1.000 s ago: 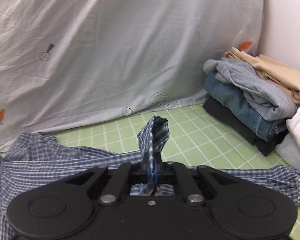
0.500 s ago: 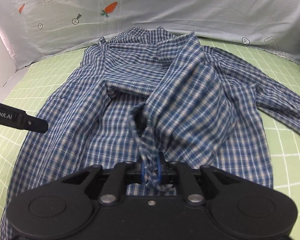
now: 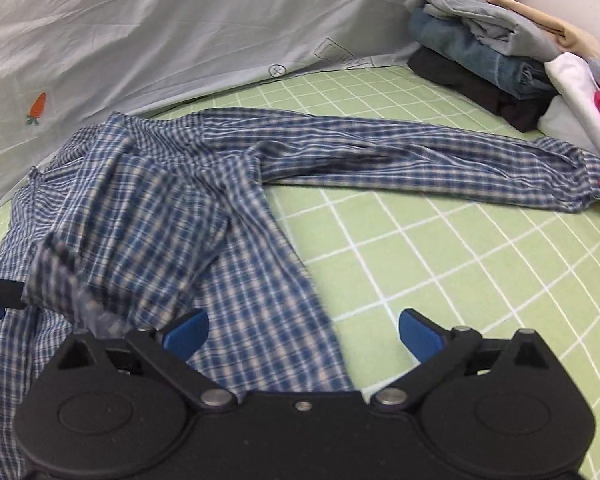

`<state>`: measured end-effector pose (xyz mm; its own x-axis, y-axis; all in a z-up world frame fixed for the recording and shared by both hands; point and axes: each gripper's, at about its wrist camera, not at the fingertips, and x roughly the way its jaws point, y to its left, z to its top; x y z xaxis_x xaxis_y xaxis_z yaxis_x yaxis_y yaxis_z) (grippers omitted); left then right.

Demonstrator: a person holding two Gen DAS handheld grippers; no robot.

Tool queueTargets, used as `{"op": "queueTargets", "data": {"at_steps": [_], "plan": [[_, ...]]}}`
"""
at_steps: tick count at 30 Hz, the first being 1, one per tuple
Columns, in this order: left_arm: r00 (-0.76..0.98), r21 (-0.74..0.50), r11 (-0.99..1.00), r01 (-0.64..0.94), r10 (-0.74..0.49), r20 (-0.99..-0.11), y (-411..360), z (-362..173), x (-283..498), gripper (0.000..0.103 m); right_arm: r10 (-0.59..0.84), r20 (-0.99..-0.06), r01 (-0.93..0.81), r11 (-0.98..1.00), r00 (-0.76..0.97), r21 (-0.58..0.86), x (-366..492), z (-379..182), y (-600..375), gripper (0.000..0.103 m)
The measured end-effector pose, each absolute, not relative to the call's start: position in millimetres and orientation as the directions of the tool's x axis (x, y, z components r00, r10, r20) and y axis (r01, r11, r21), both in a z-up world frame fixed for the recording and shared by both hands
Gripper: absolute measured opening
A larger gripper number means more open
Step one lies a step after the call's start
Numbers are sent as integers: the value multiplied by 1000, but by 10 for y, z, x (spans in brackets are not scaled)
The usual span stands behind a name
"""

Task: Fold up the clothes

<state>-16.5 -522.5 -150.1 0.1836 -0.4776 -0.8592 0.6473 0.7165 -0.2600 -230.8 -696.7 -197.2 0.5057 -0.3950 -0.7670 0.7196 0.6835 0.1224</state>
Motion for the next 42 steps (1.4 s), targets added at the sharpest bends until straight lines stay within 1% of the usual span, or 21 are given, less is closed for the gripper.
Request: {"op": "queueTargets", "data": {"at_steps": [5, 9, 11, 13, 16, 19, 23, 24, 25, 26, 27, 28, 29, 30, 32, 37, 42], "plan": [[108, -361, 688, 629, -538, -836, -5404, -1625, -103, 80, -410, -779, 738, 668, 474, 98, -2336, -2084, -7034, 103], [16, -521, 651, 552, -633, -774, -5464, -1706, -20, 80, -422, -782, 732, 679, 458, 62, -2269, -2100, -7022, 103], [-18, -600, 621, 505, -687, -726, -5451, -1702, -10, 80, -426, -781, 726, 686, 456, 51, -2251, -2102, -7017, 103], [-41, -650, 595, 473, -722, -690, -5434, -1706, -2, 80, -428, -780, 721, 692, 457, 43, -2244, -2108, -7012, 103], [-47, -678, 589, 440, -739, -672, -5409, -1717, 8, 80, -433, -777, 718, 695, 457, 35, -2239, -2114, -7007, 103], [-32, -656, 624, 425, -714, -699, -5396, -1760, 19, 80, -440, -775, 717, 696, 454, 25, -2231, -2122, -6999, 103], [-28, -647, 648, 403, -697, -716, -5380, -1827, 53, 77, -446, -773, 717, 697, 451, 17, -2227, -2126, -6984, 103], [-32, -648, 651, 396, -696, -718, -5379, -1848, 66, 70, -446, -773, 717, 697, 452, 17, -2226, -2125, -6986, 103], [-35, -649, 654, 389, -693, -720, -5378, -1869, 77, 61, -445, -773, 716, 698, 452, 17, -2225, -2124, -6989, 103], [-40, -647, 661, 381, -687, -725, -5386, -1892, 79, 54, -446, -773, 717, 697, 452, 17, -2223, -2125, -6988, 103], [-46, -643, 668, 374, -680, -732, -5391, -1915, 81, 34, -446, -773, 717, 697, 452, 17, -2223, -2124, -6987, 103], [-51, -632, 682, 369, -664, -746, -5387, -1940, 80, 9, -446, -773, 717, 697, 452, 16, -2224, -2125, -6985, 103], [-56, -619, 695, 364, -648, -760, -5382, -1964, 79, 3, -446, -773, 717, 697, 452, 17, -2224, -2125, -6986, 103], [-60, -607, 708, 360, -632, -772, -5377, -1986, 77, 5, -446, -773, 717, 697, 451, 17, -2224, -2126, -6986, 103], [-51, -601, 715, 358, -628, -777, -5333, -1974, 56, 4, -445, -774, 718, 696, 450, 18, -2225, -2124, -6985, 103], [-15, -608, 708, 359, -647, -763, -5122, -1800, -67, 3, -425, -778, 721, 691, 462, 51, -2279, -2088, -6974, 103], [43, -614, 712, 340, -665, -746, -4814, -1605, -341, 2, -432, -757, 705, 707, 490, 53, -2393, -1990, -6828, 103]]}}
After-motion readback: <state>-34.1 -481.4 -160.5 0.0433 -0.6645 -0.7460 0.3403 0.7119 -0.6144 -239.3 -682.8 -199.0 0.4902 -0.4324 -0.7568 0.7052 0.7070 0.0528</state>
